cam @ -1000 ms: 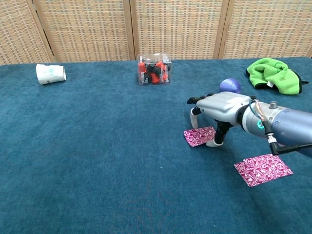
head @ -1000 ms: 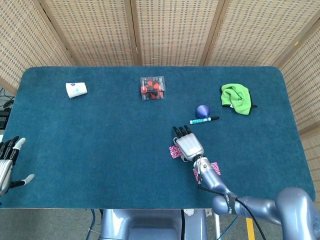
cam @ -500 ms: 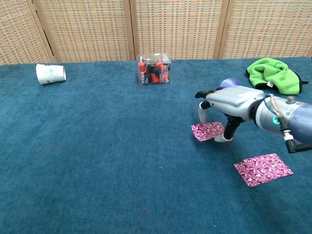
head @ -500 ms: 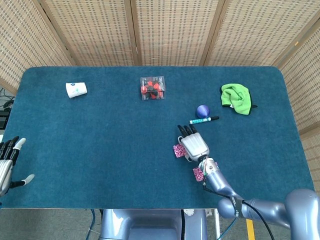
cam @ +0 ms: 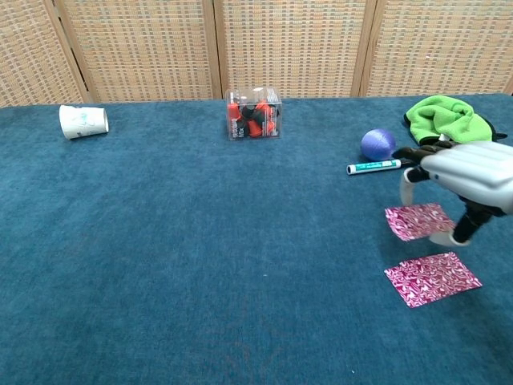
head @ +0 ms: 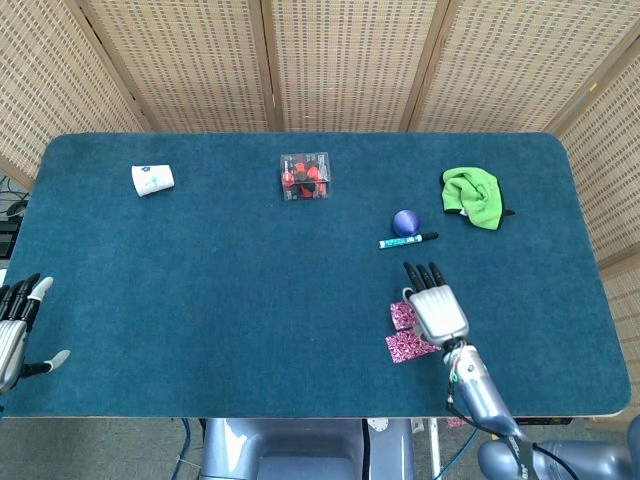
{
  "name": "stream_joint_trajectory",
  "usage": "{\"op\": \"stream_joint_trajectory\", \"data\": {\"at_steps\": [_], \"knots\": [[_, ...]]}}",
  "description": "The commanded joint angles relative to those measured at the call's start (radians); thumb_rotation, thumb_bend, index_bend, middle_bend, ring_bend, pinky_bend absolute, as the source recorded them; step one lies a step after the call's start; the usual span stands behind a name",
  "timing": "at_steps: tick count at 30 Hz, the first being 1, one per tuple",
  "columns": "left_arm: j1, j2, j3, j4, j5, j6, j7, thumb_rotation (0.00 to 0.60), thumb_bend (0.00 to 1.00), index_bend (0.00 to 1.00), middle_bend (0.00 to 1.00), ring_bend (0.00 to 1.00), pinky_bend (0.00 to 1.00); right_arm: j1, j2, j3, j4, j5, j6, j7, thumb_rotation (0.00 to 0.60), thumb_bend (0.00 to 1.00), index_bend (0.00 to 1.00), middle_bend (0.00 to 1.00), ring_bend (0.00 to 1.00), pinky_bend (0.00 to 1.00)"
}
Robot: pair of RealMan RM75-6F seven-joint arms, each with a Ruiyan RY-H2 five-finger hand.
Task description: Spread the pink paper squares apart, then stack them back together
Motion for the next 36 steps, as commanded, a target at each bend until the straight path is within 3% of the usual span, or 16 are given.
{"op": "stream_joint_trajectory", "data": {"at_steps": [1, 7, 27, 36], "knots": [[0.000, 0.000, 0.000, 0.000, 0.001, 0.001, 0.001, 0.600, 0.00, 0.00, 0.00, 0.00, 0.00, -0.023, 0.009, -0.024, -0.016, -0.013, 0.014, -0.018, 0.600, 0.31, 0.56, 0.02, 0.00, 0.00], [0.001, -0.001, 0.000, 0.000, 0.001, 0.003, 0.004, 0.600, 0.00, 0.00, 0.00, 0.00, 0.00, -0.054, 0.001, -0.050, -0.033, -0.027, 0.025, -0.048, 0.600, 0.31, 0.56, 0.03, 0.00, 0.00], [0.000, 0.003, 0.002, 0.001, 0.003, -0.003, -0.008, 0.600, 0.00, 0.00, 0.00, 0.00, 0.00, -0.090, -0.064, -0.024, 0.019, -0.032, 0.004, -0.063, 0.600, 0.31, 0.55, 0.03, 0.00, 0.00], [0.000, 0.002, 0.001, 0.000, 0.002, -0.002, -0.005, 0.600, 0.00, 0.00, 0.00, 0.00, 0.00, -0.099, -0.063, -0.013, 0.030, -0.025, -0.031, -0.059, 0.600, 0.27, 0.43, 0.01, 0.00, 0.00]]}}
